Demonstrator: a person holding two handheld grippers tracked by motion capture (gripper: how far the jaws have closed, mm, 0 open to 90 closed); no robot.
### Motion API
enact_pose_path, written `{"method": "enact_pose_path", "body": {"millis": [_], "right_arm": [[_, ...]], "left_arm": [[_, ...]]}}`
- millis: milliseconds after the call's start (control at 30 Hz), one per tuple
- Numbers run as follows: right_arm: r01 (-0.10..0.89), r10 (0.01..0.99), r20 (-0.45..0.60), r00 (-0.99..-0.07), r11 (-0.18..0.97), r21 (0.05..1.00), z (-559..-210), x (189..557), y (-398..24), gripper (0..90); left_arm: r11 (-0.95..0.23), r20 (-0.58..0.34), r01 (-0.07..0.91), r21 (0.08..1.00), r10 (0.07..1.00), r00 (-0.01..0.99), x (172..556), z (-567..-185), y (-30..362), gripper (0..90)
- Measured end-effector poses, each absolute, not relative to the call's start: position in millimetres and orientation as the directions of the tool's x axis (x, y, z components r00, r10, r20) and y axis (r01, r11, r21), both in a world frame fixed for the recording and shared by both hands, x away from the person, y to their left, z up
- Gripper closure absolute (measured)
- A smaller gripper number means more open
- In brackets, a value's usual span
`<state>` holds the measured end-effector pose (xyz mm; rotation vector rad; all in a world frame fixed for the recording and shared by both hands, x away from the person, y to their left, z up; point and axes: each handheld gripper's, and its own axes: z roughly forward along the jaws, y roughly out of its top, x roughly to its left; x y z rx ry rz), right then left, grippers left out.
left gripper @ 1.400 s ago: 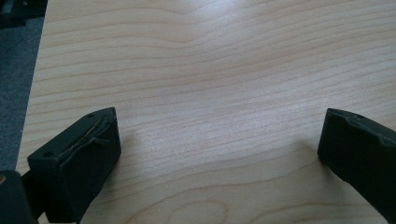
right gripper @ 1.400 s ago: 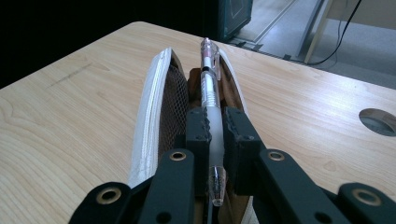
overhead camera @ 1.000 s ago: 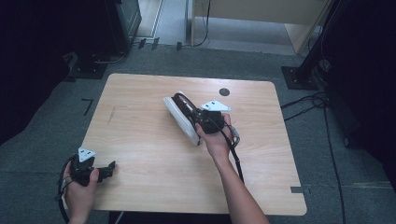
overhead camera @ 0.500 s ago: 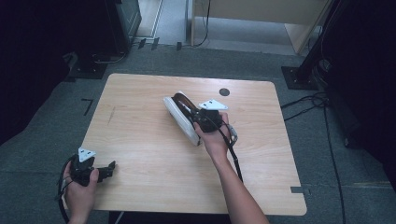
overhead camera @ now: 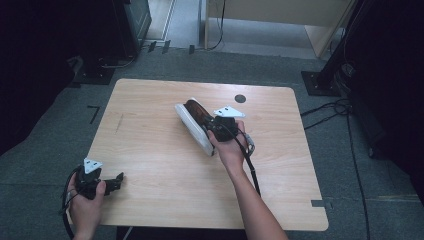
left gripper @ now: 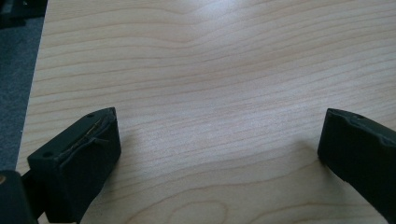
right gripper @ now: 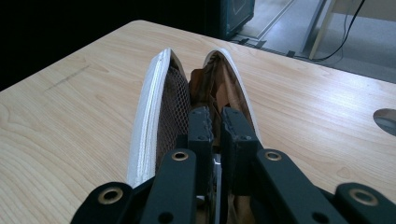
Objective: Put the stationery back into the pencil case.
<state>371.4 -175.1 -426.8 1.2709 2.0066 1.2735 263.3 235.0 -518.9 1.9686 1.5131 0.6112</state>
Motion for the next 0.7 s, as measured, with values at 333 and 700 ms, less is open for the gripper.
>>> {"method": "enact_pose_path", "body": {"millis": [333, 700], "right_arm": [[0.450, 0.870, 0.103, -0.482, 0.145, 0.881, -424.5, 362.3, -183.5, 82.2], [0.421, 0.878, 0.096, -0.468, 0.126, 0.898, -414.4, 346.5, -203.7, 75.6]], "left_arm": [[-0.192, 0.011, 0.704, 0.684, 0.967, 0.253, 263.3, -518.8, 235.0, 0.0], [-0.192, 0.011, 0.703, 0.684, 0.967, 0.253, 263.3, -518.9, 235.0, 0.0]]}}
